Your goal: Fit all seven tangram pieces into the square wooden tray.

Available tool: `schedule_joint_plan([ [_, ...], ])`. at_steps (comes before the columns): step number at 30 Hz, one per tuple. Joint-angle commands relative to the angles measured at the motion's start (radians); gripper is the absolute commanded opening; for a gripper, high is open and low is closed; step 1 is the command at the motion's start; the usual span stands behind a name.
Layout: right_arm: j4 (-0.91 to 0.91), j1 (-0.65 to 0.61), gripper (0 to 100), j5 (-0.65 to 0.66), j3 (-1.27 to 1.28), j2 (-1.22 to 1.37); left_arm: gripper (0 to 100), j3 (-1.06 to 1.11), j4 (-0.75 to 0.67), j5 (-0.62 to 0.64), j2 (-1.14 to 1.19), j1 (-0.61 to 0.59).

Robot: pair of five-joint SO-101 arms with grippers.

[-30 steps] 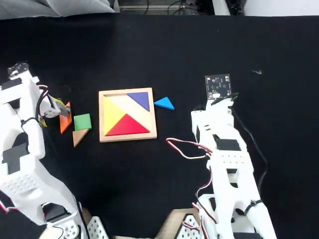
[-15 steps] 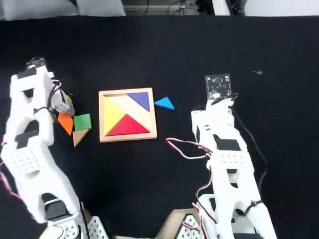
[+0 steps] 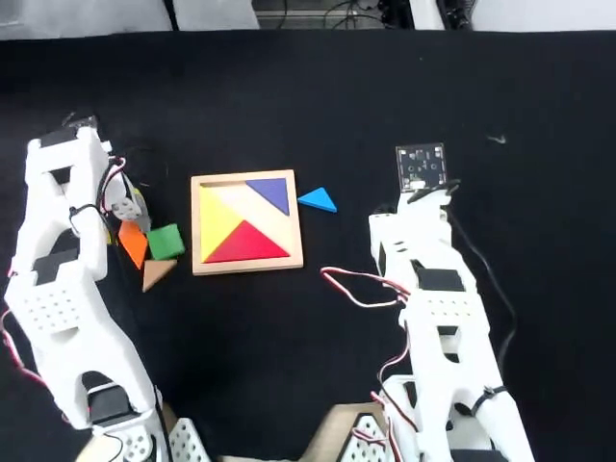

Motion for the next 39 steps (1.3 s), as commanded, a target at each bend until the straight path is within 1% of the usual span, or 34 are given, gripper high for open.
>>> schedule_joint_plan([
  [1, -0.017, -0.012, 1.1, 0.008, -0.005, -0.035, 22, -0.002, 0.064, 0.063, -0.152, -0.041],
  [3, -0.017, -0.012, 1.1, 0.008, -0.005, -0.035, 25, 0.067, 0.066, 0.08, -0.218, -0.038],
  [5, -0.017, -0.012, 1.1, 0.008, -0.005, -0.035, 26, 0.16, 0.032, 0.114, -0.27, -0.036],
  [8, -0.017, -0.012, 1.1, 0.008, -0.005, -0.035, 26, 0.326, -0.101, 0.17, -0.331, -0.042],
  [11, -0.017, -0.012, 1.1, 0.008, -0.005, -0.035, 26, 0.458, -0.245, 0.252, -0.341, -0.044],
  [15, -0.018, -0.012, 1.1, 0.008, 0.001, -0.035, 26, 0.515, -0.322, 0.327, -0.341, -0.044],
  [19, -0.018, -0.012, 1.1, 0.008, 0.002, -0.035, 26, 0.512, -0.325, 0.356, -0.341, -0.044],
  [23, -0.018, -0.012, 1.1, 0.008, 0.002, -0.035, 26, 0.515, -0.315, 0.351, -0.35, -0.048],
  [27, -0.02, -0.014, 1.1, 0.008, 0.002, -0.035, 26, 0.463, -0.249, 0.348, -0.39, -0.114],
  [31, -0.02, -0.014, 1.1, 0.008, 0.002, -0.035, 26, 0.463, -0.238, 0.348, -0.437, -0.15],
  [39, -0.02, -0.014, 1.1, 0.008, 0.002, -0.035, 26, 0.481, -0.23, 0.305, -0.453, -0.156],
])
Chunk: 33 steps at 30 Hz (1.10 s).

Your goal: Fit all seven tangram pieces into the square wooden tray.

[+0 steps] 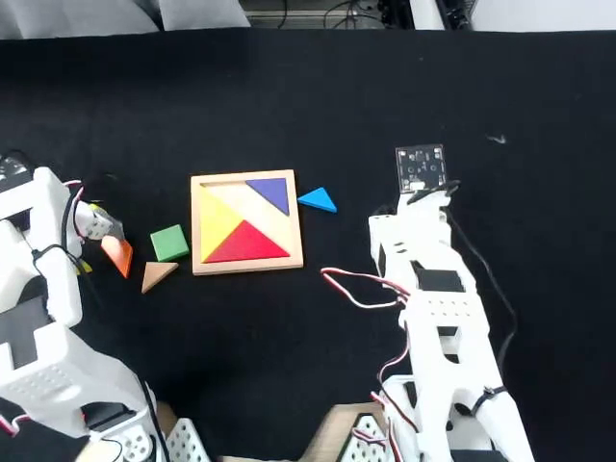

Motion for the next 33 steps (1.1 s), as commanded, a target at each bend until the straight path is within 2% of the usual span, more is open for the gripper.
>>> schedule_joint_plan([
  [1, -0.02, -0.014, 1.1, 0.008, -0.005, -0.035, 26, -0.031, 0.026, -0.017, -0.06, -0.015],
  [10, -0.017, -0.04, 1.1, 0.008, -0.004, -0.035, 26, 0.031, -0.078, -0.009, 0.008, -0.018],
  [18, -0.017, -0.041, 1.1, 0.008, -0.004, -0.035, 26, 0.004, -0.084, 0.0, 0.115, 0.047],
  [27, -0.017, -0.04, 1.1, 0.008, -0.004, -0.035, 9, -0.067, -0.075, 0.078, 0.137, 0.119],
  [33, -0.017, -0.04, 1.1, 0.008, -0.004, -0.035, 9, -0.122, -0.026, 0.086, 0.031, 0.105],
])
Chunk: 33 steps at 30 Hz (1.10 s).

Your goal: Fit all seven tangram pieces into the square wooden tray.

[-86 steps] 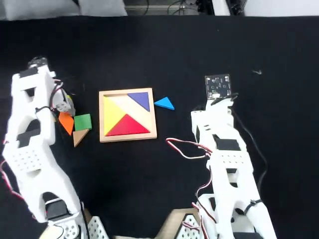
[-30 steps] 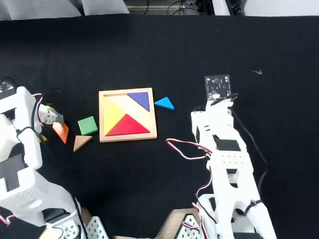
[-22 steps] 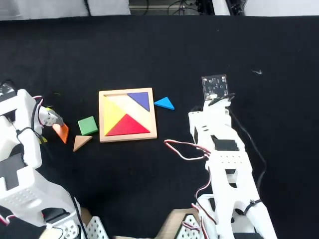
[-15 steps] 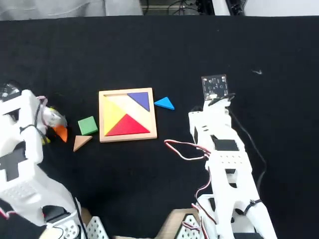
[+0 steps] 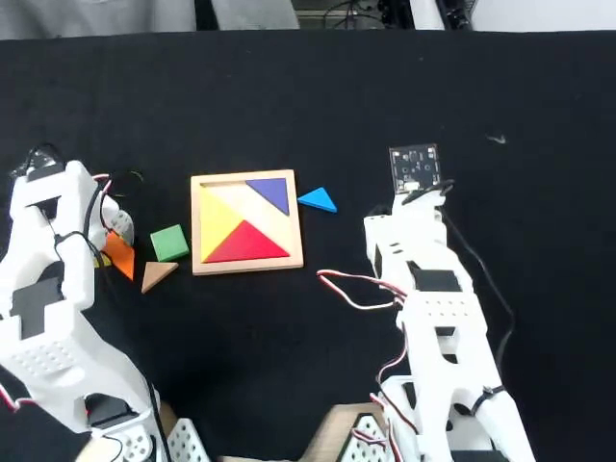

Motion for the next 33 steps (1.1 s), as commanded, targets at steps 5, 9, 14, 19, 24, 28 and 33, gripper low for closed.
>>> schedule_joint_plan([
  [5, -0.017, -0.015, 1.1, 0.008, -0.004, -0.035, 9, -0.071, 0.011, -0.041, -0.097, -0.008],
  [9, -0.017, -0.015, 1.1, 0.008, -0.004, -0.035, 9, -0.048, 0.025, -0.044, -0.097, -0.01],
  [14, -0.017, -0.015, 1.1, 0.008, -0.004, -0.035, 9, -0.059, -0.008, -0.034, -0.098, 0.004],
  [19, -0.017, -0.015, 1.1, 0.008, -0.004, -0.035, 9, -0.054, -0.078, 0.02, -0.098, 0.05],
  [24, -0.017, -0.017, 1.1, 0.008, -0.004, -0.035, 9, -0.084, -0.077, 0.021, -0.1, 0.119],
  [28, -0.017, -0.015, 1.1, 0.008, -0.004, -0.035, 10, -0.077, -0.069, 0.021, -0.103, 0.125],
  [33, -0.017, -0.017, 1.1, 0.008, -0.004, -0.036, 20, -0.051, -0.021, 0.092, -0.098, 0.085],
])
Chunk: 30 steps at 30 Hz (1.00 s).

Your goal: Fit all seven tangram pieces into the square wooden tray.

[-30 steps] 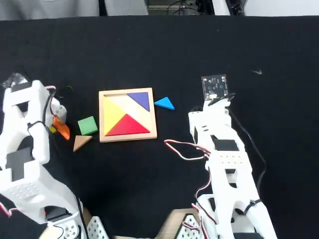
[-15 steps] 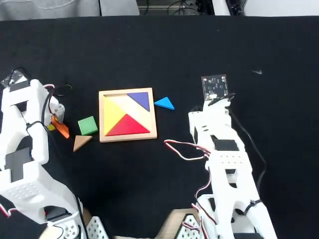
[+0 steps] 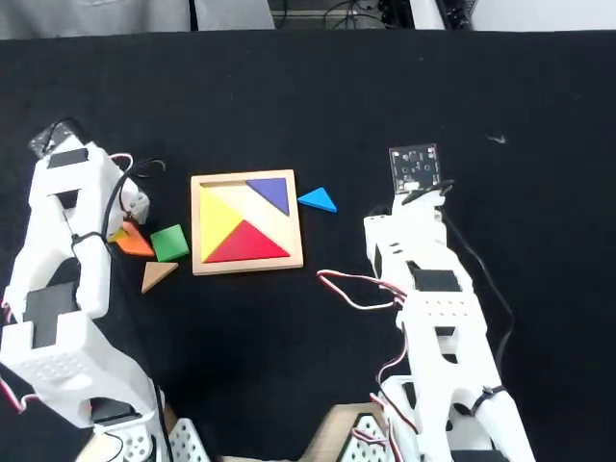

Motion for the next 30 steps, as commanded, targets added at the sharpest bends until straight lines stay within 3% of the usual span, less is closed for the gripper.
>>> schedule_joint_plan([
  [1, -0.017, -0.017, 1.1, 0.008, -0.004, -0.036, 20, -0.019, 0.006, 0.046, -0.051, -0.042],
  [12, -0.017, -0.017, 1.1, 0.008, -0.004, -0.036, 20, 0.027, -0.046, -0.08, -0.044, -0.071],
  [17, -0.017, -0.018, 1.1, 0.008, -0.004, -0.035, 18, -0.013, -0.112, -0.163, 0.083, -0.065],
  [24, -0.017, -0.018, 1.1, 0.008, -0.004, -0.035, 9, -0.229, 0.075, -0.222, 0.241, -0.062],
  [30, -0.017, -0.018, 1.1, 0.008, -0.004, -0.035, 8, -0.277, 0.101, -0.222, 0.272, -0.058],
])
